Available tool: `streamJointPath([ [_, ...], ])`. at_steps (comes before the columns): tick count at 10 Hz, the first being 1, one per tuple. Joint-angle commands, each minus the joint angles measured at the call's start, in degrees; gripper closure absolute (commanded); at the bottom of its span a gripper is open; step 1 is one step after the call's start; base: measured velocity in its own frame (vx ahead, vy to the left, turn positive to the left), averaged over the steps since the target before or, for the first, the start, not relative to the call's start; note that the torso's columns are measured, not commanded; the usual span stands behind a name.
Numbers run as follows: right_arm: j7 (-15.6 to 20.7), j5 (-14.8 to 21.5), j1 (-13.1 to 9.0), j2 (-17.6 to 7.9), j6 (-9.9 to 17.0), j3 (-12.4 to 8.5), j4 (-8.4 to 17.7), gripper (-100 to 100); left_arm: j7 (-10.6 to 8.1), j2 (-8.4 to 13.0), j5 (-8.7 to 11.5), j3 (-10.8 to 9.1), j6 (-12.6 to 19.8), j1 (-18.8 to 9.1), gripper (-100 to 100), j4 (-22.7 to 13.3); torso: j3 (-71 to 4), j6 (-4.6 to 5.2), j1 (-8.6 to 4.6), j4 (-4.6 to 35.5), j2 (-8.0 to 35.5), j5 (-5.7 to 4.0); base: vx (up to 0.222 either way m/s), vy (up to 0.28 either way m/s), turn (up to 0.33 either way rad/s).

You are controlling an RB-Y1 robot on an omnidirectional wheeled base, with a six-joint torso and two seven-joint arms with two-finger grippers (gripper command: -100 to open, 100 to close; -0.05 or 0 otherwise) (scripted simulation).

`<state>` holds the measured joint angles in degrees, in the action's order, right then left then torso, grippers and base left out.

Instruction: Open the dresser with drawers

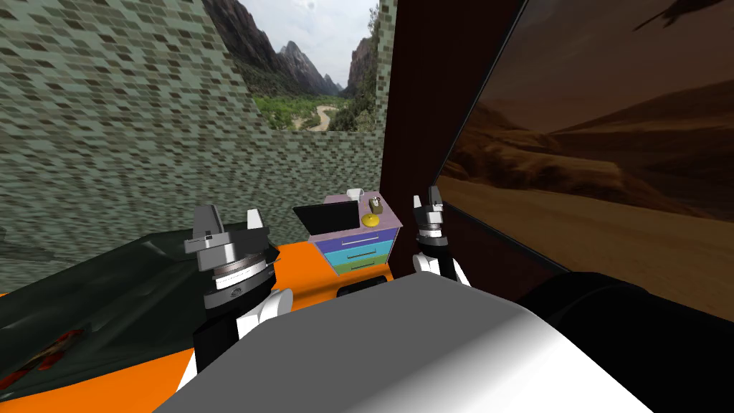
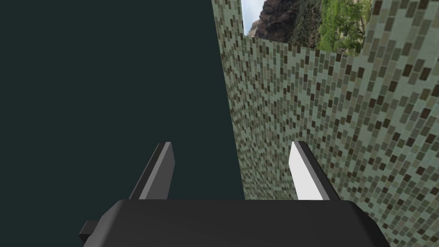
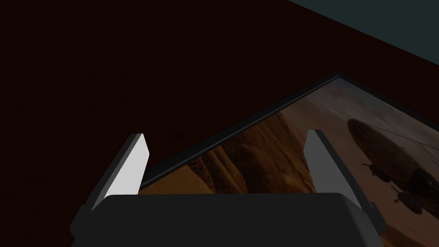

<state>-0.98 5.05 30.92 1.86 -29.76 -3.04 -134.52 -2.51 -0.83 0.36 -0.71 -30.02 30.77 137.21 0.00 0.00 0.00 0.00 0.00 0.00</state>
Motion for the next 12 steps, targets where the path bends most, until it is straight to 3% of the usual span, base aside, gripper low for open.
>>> streamJointPath([
  [1, 0.0, 0.0, 0.0, 0.0, 0.0, 0.0, 0.0, 0, 0.0, 0.0, 0.0, 0.0, 0.0, 0.0, 0, 0.0, -4.7, 0.0, 0.0, 2.3, 2.3, 0.0, 0.0, 0.0, 0.0],
  [9, 0.0, 0.0, 0.0, 0.0, 0.0, 0.0, 0.0, 0, 0.0, 0.0, 0.0, 0.0, 0.0, 0.0, 0, 0.0, -70.7, 0.0, 0.0, 35.4, 35.4, 0.0, 0.0, 0.0, 0.0],
  [10, 0.0, 1.3, 0.0, -2.7, 1.1, 0.3, 0.7, -100, 0.0, 0.0, 0.0, 0.0, 0.0, 0.0, 0, 0.0, -79.2, 0.0, 0.0, 39.6, 39.6, 0.0, -0.004, 0.018, 0.006],
  [12, 0.1, 4.2, -0.1, -6.1, 3.8, 1.0, 2.5, -100, 0.0, 0.0, 0.0, 0.0, 0.0, 0.0, 0, 0.0, -84.2, 0.0, 0.1, 42.1, 42.1, 0.03, -0.02, 0.049, 0.009],
])
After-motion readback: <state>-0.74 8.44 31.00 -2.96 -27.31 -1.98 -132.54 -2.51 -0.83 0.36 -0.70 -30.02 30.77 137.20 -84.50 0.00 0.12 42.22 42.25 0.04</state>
